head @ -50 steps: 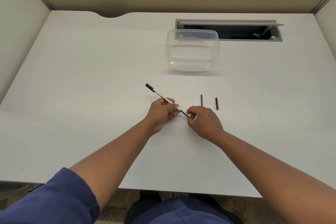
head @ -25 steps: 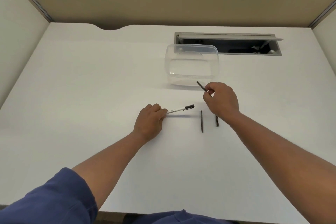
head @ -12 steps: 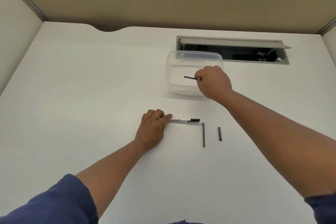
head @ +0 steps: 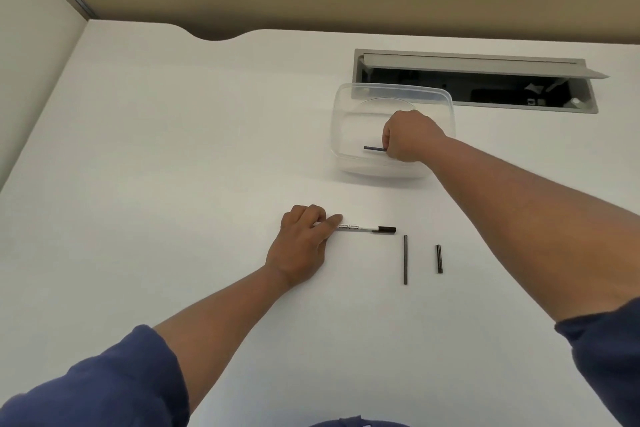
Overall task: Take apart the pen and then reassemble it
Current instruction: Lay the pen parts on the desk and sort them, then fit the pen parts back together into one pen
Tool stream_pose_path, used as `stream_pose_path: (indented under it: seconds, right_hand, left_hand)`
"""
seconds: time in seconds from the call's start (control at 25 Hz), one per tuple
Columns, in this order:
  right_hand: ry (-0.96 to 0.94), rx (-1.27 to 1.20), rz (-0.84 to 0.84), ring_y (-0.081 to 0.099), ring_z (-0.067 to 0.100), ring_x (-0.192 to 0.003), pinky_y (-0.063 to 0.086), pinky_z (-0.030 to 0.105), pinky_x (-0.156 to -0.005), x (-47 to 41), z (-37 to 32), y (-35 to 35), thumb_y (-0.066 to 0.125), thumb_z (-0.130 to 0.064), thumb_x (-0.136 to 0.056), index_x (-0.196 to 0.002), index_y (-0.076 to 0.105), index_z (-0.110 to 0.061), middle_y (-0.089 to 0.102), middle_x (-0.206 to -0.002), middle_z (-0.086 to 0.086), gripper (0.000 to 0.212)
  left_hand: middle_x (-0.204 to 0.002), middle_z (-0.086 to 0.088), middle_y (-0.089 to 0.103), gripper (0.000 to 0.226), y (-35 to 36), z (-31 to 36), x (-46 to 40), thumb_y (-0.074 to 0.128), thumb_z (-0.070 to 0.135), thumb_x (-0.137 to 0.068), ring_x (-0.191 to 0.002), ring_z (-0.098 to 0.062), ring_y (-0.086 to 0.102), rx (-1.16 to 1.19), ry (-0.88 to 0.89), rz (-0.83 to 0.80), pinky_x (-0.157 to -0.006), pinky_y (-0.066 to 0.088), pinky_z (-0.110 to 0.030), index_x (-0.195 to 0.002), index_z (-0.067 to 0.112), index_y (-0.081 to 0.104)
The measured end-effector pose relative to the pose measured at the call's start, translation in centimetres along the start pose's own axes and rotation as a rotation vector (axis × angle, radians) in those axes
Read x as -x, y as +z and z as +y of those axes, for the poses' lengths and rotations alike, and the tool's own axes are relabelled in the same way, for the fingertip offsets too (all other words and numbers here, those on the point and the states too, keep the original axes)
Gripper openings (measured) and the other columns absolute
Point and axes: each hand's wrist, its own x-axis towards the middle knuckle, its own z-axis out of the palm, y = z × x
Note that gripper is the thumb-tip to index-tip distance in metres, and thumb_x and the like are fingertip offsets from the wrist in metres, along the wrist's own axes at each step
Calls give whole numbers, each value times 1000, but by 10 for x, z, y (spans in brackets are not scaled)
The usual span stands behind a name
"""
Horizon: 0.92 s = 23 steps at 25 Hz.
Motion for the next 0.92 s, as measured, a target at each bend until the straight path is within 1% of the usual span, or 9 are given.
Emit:
stream_pose_path:
  seconds: [0.2,0.4,0.52,0.64,0.72,0.8,0.84,0.92]
  right_hand:
    - [-1,-14,-12,66,29,-77,58,34,-69,-6,0,4,56,-4,-75,-84,71,-14,70,-86,7,20]
    - [-10,-33,-29,67,28,-83,59,37,-73,-2,-2,-1,71,-9,-76,-82,73,-15,72,-89,6,9]
    - [1,-87,22,65,27,-85,52,32,-68,3,-1,-4,72,-8,-77,-79,71,-21,72,-91,3,13]
    - [15,-161,91,61,24,-87,47,30,-69,13,-2,-9,70,-9,-80,-81,69,-26,72,-95,1,18]
    - [12,-208,159,62,24,-97,49,31,-74,25,-2,-14,67,-10,-83,-87,72,-25,72,-101,1,17]
    - [-19,-240,248,63,25,-107,53,35,-83,42,-4,-18,64,-11,-87,-100,75,-20,73,-109,1,19]
    - [-41,-257,295,63,26,-108,53,36,-87,53,-6,-19,62,-12,-89,-106,75,-18,73,-112,2,22]
    - [-79,-305,373,64,26,-108,51,36,-90,77,-9,-18,60,-12,-92,-112,75,-16,72,-117,2,25]
  left_hand:
    - [-100,-1,57,39,0,-1,1,61,3,-88,-94,-26,45,0,-7,-6,-81,46,-41,-123,21,67]
    - [-100,-1,55,40,0,-1,1,60,4,-88,-94,-27,45,0,3,2,-81,47,-42,-123,22,65]
    - [-101,-1,55,39,-1,-1,0,59,5,-89,-94,-27,45,2,-2,-1,-82,47,-42,-123,23,64]
    - [-100,-1,56,38,-2,1,0,58,5,-90,-94,-26,44,4,-11,-11,-83,46,-41,-123,23,65]
    - [-100,-1,56,37,-2,2,0,58,6,-91,-94,-27,45,5,-21,-12,-84,46,-40,-122,22,67]
    - [-100,-1,57,35,-4,3,0,58,7,-92,-94,-28,47,6,-39,-18,-83,46,-41,-122,23,67]
    - [-99,-1,57,35,-5,4,0,57,8,-92,-93,-28,48,7,-46,-22,-83,45,-41,-121,23,67]
    - [-98,-1,57,34,-6,5,-1,55,10,-92,-93,-29,49,19,-61,-34,-82,44,-40,-121,24,68]
